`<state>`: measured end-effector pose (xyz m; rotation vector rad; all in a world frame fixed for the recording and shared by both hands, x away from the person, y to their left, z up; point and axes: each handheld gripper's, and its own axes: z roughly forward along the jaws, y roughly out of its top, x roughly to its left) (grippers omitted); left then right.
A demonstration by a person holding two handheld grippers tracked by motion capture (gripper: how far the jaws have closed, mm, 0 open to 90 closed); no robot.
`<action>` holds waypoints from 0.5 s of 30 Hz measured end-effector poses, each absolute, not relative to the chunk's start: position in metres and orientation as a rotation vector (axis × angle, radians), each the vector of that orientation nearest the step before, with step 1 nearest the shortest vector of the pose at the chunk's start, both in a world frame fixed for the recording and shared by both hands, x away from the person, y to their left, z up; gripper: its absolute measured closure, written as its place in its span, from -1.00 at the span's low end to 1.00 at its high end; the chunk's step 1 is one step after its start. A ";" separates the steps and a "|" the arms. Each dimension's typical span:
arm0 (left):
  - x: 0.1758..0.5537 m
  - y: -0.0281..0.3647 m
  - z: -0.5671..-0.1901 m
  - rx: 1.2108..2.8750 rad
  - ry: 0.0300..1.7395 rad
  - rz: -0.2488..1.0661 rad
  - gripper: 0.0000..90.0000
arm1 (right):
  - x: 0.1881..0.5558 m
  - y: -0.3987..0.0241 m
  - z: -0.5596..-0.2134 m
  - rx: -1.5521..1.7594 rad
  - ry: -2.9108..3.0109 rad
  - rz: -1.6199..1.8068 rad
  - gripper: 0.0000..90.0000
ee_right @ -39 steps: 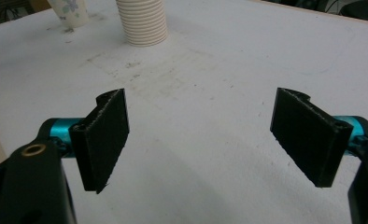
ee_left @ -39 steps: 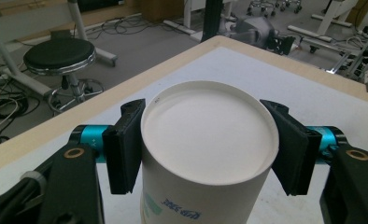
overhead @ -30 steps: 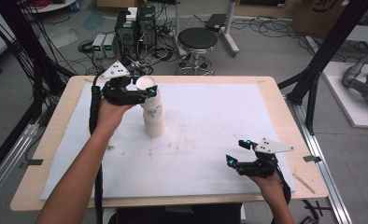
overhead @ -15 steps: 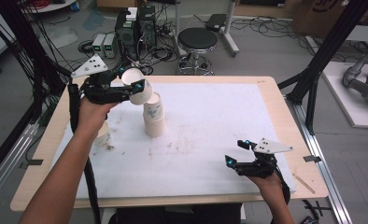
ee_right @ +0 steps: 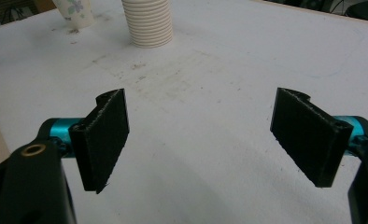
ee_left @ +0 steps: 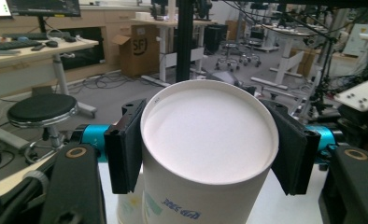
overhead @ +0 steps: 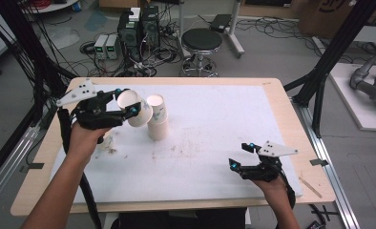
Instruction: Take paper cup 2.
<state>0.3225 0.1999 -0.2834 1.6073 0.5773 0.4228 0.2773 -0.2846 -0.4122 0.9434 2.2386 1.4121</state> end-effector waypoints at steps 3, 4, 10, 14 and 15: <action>0.318 0.201 -0.294 1.604 0.577 0.403 -0.21 | 0.278 -0.284 -0.413 0.958 2.241 1.410 -0.56; 0.317 0.202 -0.297 1.607 0.577 0.396 -0.21 | 0.278 -0.284 -0.413 0.952 2.242 1.407 -0.56; 0.311 0.203 -0.319 1.615 0.587 0.370 -0.21 | 0.278 -0.281 -0.412 0.945 2.242 1.411 -0.56; 0.307 0.201 -0.325 1.629 0.567 0.362 -0.21 | 0.280 -0.278 -0.412 0.948 2.256 1.402 -0.56; 0.306 0.200 -0.326 1.634 0.560 0.362 -0.21 | 0.280 -0.277 -0.412 0.942 2.263 1.402 -0.56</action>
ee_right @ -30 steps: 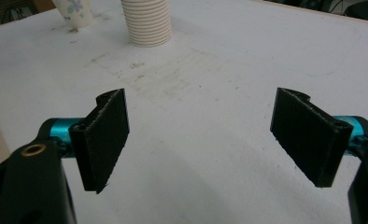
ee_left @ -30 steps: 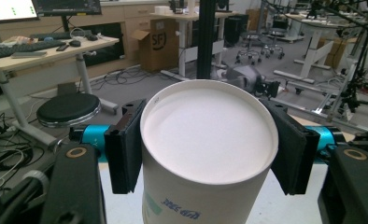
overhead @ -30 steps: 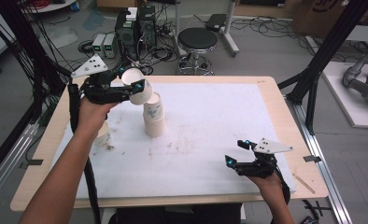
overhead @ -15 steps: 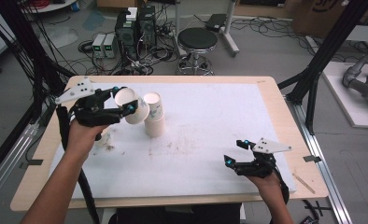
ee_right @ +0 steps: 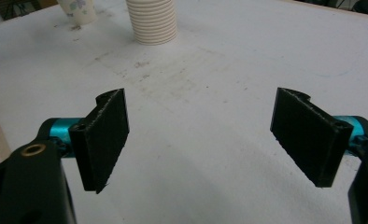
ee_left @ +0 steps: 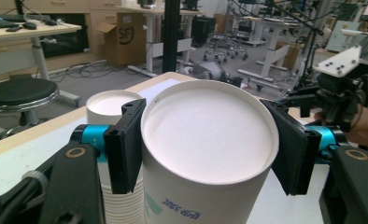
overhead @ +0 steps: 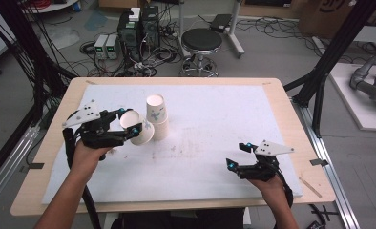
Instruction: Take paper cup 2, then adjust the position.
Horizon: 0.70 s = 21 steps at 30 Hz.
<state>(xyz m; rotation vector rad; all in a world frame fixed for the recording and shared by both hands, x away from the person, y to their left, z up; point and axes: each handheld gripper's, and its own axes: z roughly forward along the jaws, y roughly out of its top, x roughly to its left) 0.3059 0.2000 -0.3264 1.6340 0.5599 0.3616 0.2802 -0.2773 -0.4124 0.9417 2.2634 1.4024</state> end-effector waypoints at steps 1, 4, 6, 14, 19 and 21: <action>0.305 0.199 -0.328 1.637 0.551 0.361 -0.21 | 0.280 -0.276 -0.412 0.945 2.268 1.401 -0.56; 0.304 0.195 -0.332 1.640 0.529 0.351 -0.22 | 0.282 -0.275 -0.411 0.926 2.290 1.415 -0.56; 0.303 0.192 -0.336 1.651 0.517 0.344 -0.22 | 0.283 -0.273 -0.411 0.911 2.291 1.421 -0.56; 0.305 0.181 -0.350 1.677 0.512 0.316 -0.22 | 0.279 -0.271 -0.412 0.898 2.293 1.425 -0.56; 0.306 0.176 -0.353 1.684 0.505 0.306 -0.22 | 0.277 -0.273 -0.411 0.902 2.294 1.436 -0.56; 0.306 0.174 -0.353 1.685 0.509 0.304 -0.22 | 0.278 -0.272 -0.411 0.892 2.293 1.440 -0.56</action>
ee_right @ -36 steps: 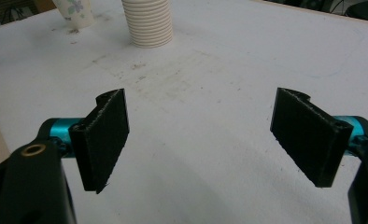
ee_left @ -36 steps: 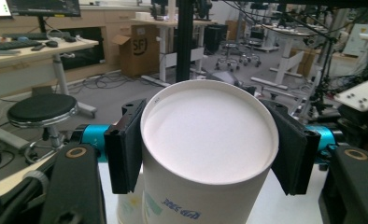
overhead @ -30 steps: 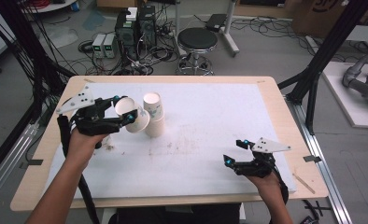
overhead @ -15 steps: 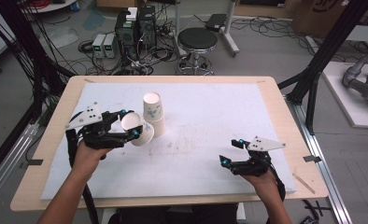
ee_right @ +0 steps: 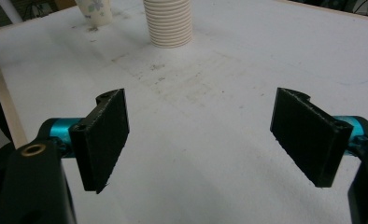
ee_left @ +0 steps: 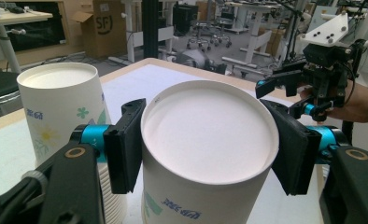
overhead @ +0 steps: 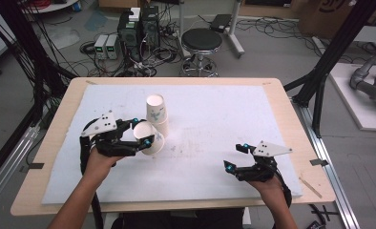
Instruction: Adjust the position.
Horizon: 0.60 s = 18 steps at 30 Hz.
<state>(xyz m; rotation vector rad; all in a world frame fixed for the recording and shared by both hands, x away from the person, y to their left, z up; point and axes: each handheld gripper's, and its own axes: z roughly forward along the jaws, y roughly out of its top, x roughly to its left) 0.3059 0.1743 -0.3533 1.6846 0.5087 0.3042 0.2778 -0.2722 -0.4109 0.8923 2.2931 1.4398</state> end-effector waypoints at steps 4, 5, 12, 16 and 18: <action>0.306 0.171 -0.356 1.693 0.507 0.291 -0.22 | 0.279 -0.268 -0.410 0.880 2.307 1.453 -0.56; 0.306 0.170 -0.357 1.690 0.505 0.285 -0.22 | 0.279 -0.267 -0.410 0.877 2.312 1.452 -0.56; 0.307 0.160 -0.363 1.702 0.487 0.254 -0.22 | 0.280 -0.260 -0.409 0.849 2.334 1.479 -0.56; 0.307 0.153 -0.366 1.715 0.470 0.234 -0.23 | 0.280 -0.254 -0.409 0.821 2.360 1.489 -0.56; 0.307 0.149 -0.367 1.723 0.465 0.218 -0.22 | 0.280 -0.251 -0.409 0.804 2.370 1.497 -0.56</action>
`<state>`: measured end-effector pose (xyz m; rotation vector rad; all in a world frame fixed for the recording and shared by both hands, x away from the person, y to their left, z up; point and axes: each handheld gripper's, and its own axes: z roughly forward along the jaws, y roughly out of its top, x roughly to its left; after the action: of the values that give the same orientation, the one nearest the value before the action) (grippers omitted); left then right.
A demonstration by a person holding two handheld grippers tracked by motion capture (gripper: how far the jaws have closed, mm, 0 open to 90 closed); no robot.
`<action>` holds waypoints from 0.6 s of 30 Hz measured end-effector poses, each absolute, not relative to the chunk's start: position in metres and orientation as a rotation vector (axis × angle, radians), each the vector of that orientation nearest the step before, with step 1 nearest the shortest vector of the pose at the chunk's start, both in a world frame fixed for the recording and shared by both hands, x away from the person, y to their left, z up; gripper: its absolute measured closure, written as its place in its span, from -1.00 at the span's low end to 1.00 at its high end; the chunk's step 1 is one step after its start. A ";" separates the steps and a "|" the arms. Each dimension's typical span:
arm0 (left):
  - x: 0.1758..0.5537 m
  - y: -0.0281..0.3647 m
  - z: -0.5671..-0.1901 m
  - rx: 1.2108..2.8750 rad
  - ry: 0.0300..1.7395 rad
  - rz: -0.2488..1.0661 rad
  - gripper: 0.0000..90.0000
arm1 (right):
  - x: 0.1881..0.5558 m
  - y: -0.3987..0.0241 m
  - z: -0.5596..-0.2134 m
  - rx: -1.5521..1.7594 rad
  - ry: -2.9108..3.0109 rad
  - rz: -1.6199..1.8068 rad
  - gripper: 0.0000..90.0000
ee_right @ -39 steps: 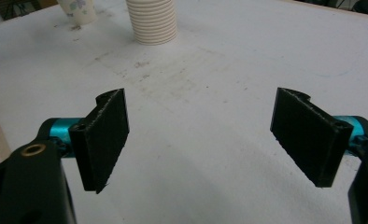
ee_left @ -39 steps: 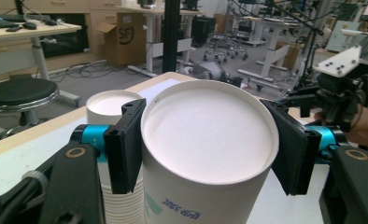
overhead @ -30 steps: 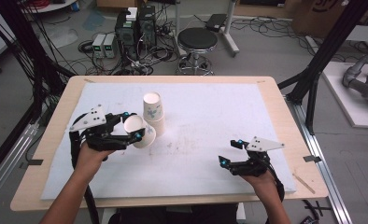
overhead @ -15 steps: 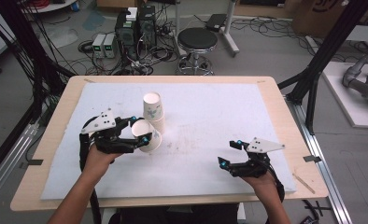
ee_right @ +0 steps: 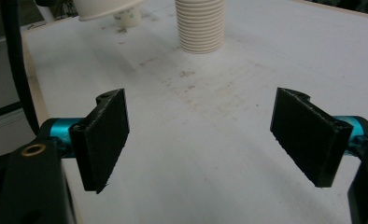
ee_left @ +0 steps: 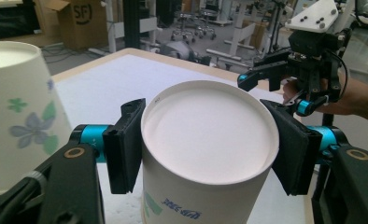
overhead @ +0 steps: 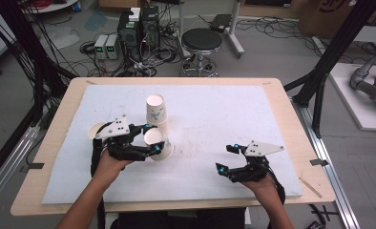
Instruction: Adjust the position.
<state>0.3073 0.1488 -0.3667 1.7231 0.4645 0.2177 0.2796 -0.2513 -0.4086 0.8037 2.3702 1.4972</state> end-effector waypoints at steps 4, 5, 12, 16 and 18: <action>0.307 0.140 -0.368 1.743 0.439 0.189 -0.22 | 0.278 -0.246 -0.405 0.772 2.382 1.525 -0.55; 0.307 0.138 -0.369 1.742 0.437 0.182 -0.22 | 0.278 -0.244 -0.404 0.760 2.382 1.535 -0.55; 0.307 0.127 -0.372 1.762 0.398 0.132 -0.22 | 0.278 -0.235 -0.402 0.712 2.413 1.563 -0.55; 0.307 0.121 -0.375 1.773 0.384 0.095 -0.22 | 0.279 -0.228 -0.402 0.679 2.444 1.567 -0.55; 0.307 0.118 -0.376 1.775 0.374 0.091 -0.22 | 0.280 -0.225 -0.402 0.661 2.455 1.572 -0.55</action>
<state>0.3065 0.1181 -0.3756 1.7754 0.3744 0.0909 0.2799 -0.2247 -0.4020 0.6608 2.4551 1.5716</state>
